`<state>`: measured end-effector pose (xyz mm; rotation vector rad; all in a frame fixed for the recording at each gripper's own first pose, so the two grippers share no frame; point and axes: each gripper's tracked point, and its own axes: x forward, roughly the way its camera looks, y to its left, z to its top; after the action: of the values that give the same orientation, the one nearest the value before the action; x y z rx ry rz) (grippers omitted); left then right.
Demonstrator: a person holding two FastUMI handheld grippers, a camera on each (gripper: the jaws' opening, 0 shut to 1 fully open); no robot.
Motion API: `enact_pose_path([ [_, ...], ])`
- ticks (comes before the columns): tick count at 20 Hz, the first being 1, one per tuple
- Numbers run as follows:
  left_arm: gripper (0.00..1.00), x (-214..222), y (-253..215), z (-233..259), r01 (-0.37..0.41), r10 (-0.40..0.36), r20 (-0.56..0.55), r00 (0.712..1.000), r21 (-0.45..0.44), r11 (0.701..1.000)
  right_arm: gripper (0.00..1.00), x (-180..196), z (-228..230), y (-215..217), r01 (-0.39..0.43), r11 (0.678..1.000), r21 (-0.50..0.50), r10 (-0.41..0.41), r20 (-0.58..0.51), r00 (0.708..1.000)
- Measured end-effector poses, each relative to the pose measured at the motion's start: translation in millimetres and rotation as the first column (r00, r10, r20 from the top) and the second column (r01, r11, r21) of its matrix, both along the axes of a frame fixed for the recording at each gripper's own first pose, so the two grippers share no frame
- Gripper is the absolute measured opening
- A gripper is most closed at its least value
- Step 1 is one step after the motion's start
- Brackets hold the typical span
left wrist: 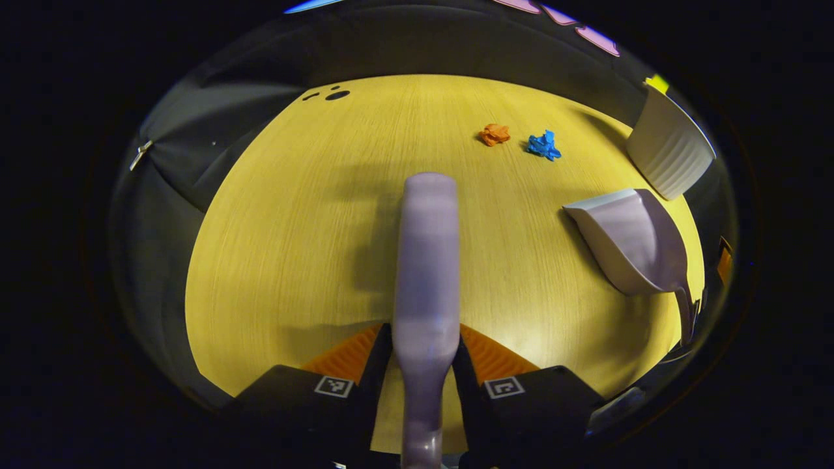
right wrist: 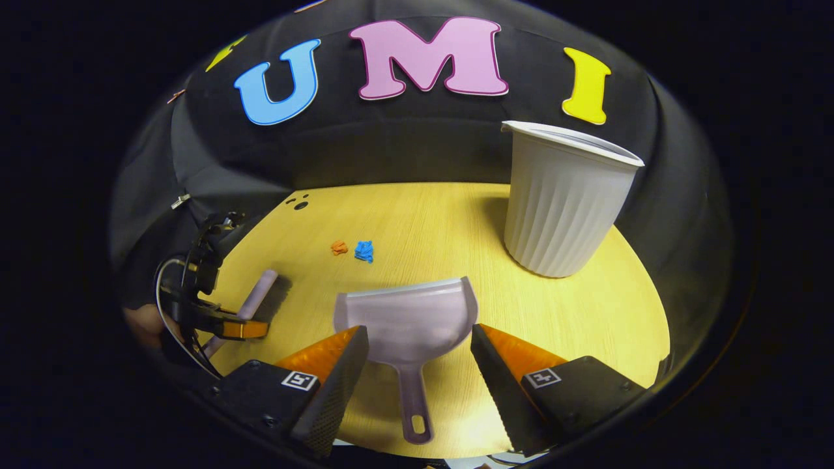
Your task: Pick up the small broom and dustpan from the desktop, sweep the trash into the dustpan with the broom, and then empty the trash into the garbage bin.
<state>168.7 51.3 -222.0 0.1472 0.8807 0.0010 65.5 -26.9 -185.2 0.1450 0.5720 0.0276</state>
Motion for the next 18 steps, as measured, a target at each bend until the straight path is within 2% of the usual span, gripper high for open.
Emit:
enact_pose_path([
  [1,0.54,-1.2,-0.2,0.2,0.003,-0.003,-0.001,1.000,0.007,1.000,0.98,-0.3,-0.2,2.5,-0.004,1.000,0.002,0.004,-0.003,1.000],
  [2,0.44,-0.3,-0.4,-0.7,0.002,-0.003,0.008,1.000,0.008,1.000,0.98,-1.3,0.7,5.0,-0.009,1.000,0.002,0.009,-0.003,1.000],
  [7,0.32,1.0,-2.3,1.0,0.021,-0.019,0.066,0.998,-0.019,1.000,0.99,-10.5,-3.0,11.1,-0.020,1.000,0.005,0.020,-0.021,1.000],
  [9,0.26,-4.8,-4.2,4.2,0.015,-0.007,0.085,0.996,-0.089,0.996,0.99,-15.0,-1.9,8.5,-0.011,1.000,0.002,0.011,-0.025,1.000],
  [11,0.26,-11.3,-4.1,12.5,0.000,0.020,0.123,0.992,-0.157,0.988,0.98,-21.6,-3.1,6.2,0.000,1.000,-0.004,-0.001,-0.035,0.999],
  [16,0.27,-44.9,5.7,43.2,0.022,0.017,0.220,0.975,-0.173,0.985,0.99,-33.6,-9.1,10.9,0.008,1.000,0.004,-0.007,-0.077,0.997],
  [18,0.25,-67.5,10.8,51.6,0.021,0.021,0.242,0.970,-0.170,0.985,0.99,-35.5,-17.7,7.7,0.034,0.999,-0.028,-0.037,-0.114,0.993],
])
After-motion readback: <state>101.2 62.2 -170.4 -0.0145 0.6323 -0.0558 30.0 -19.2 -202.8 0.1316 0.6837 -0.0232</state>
